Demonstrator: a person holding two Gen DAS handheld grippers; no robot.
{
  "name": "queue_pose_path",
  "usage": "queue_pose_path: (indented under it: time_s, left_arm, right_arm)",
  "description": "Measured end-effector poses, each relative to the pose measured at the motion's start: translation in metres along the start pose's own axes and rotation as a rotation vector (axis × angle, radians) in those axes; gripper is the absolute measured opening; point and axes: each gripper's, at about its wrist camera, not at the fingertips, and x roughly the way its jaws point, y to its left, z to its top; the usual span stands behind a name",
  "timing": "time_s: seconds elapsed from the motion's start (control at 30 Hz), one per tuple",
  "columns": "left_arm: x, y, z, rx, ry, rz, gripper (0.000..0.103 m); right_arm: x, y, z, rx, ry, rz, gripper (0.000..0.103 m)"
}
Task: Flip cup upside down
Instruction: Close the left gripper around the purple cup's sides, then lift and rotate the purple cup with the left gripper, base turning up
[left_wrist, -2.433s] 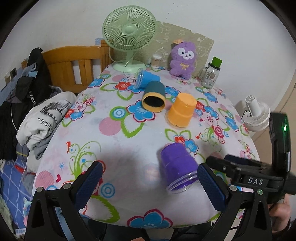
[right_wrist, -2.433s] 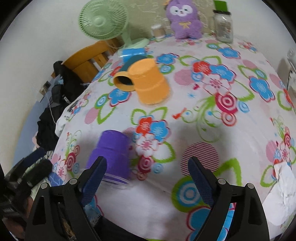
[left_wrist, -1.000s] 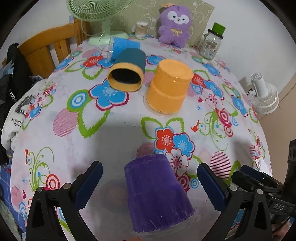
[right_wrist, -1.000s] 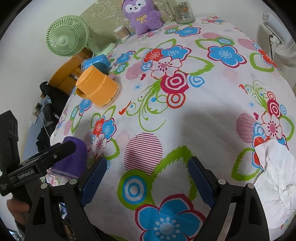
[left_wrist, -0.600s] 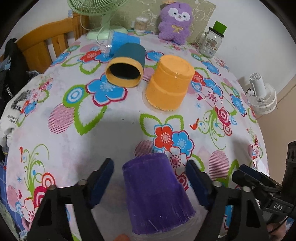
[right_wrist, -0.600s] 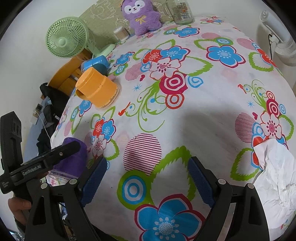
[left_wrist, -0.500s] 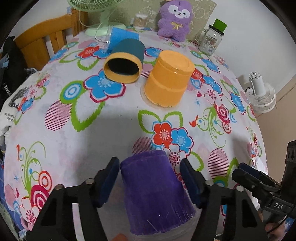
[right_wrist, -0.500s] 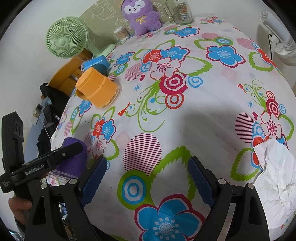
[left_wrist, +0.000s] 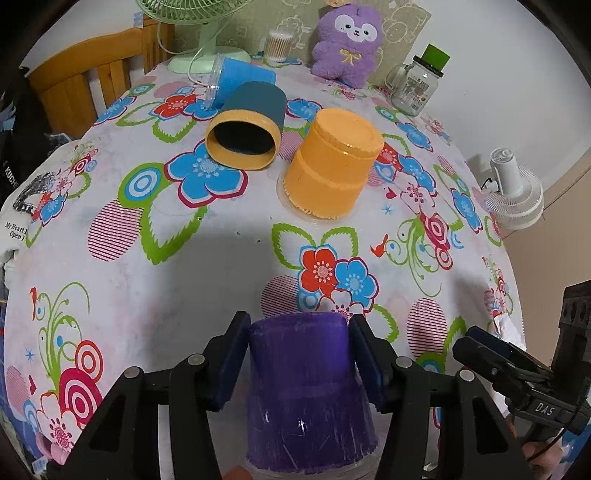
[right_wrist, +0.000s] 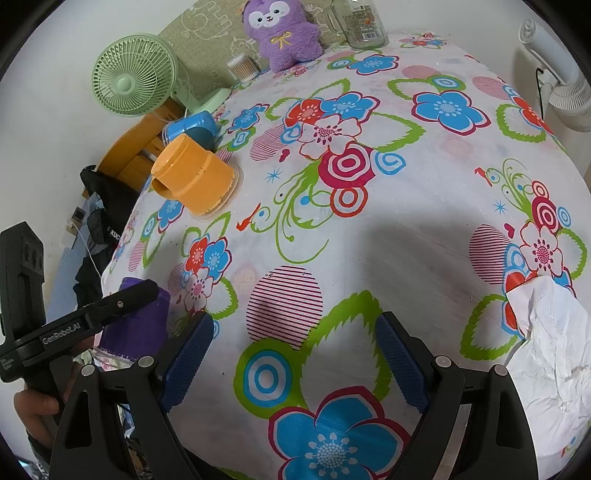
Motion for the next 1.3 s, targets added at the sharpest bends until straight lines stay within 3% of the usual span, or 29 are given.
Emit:
queue_pose_path:
  time_s: [0.83, 1.3]
  left_arm:
    - [-0.034, -0.001, 0.0, 0.014, -0.089, -0.01, 0.056]
    - [-0.068, -0.002, -0.002, 0.03, -0.176, 0.007, 0.056]
  right_arm:
    - [-0.004, 0.014, -0.001, -0.034, -0.004, 0.008, 0.091]
    - [-0.004, 0.036, -0.001, -0.079, -0.002, 0.019, 0.091]
